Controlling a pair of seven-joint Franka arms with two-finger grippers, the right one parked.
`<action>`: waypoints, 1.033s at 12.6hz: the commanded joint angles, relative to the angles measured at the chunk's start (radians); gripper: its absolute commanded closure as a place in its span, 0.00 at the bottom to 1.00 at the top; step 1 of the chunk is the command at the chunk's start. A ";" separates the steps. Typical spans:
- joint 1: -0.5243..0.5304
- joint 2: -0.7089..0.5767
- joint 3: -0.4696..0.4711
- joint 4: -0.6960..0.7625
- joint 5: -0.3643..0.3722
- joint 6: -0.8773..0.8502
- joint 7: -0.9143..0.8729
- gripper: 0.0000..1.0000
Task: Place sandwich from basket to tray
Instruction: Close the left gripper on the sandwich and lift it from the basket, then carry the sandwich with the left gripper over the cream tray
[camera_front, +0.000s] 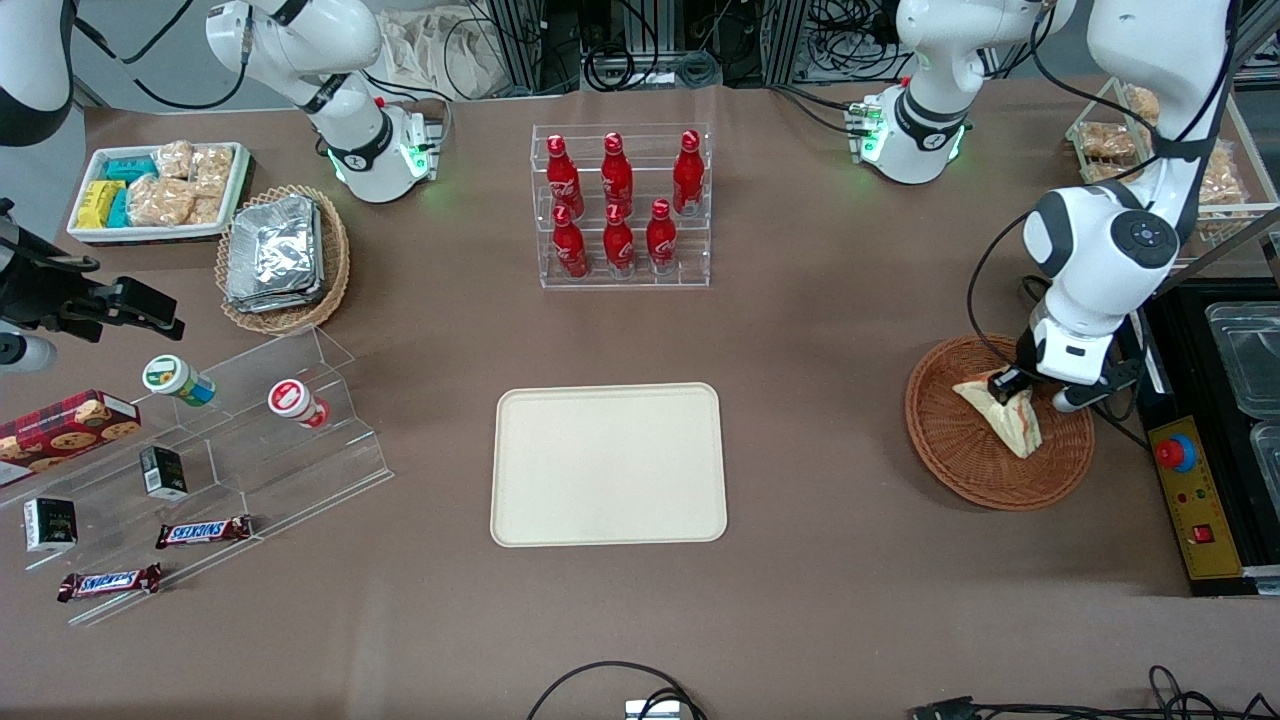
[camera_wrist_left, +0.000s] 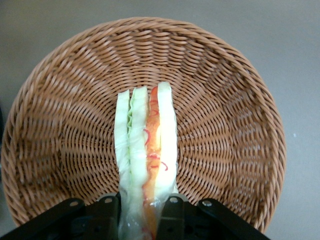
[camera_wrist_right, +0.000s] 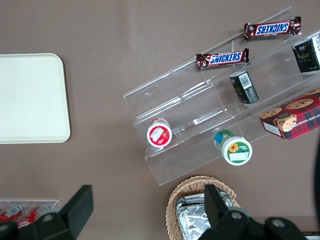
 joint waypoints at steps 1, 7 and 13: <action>-0.005 -0.039 -0.002 0.009 0.028 -0.056 0.195 0.81; -0.005 -0.053 -0.014 0.033 0.231 -0.105 0.384 0.81; -0.003 -0.056 -0.144 0.309 0.213 -0.472 0.337 0.81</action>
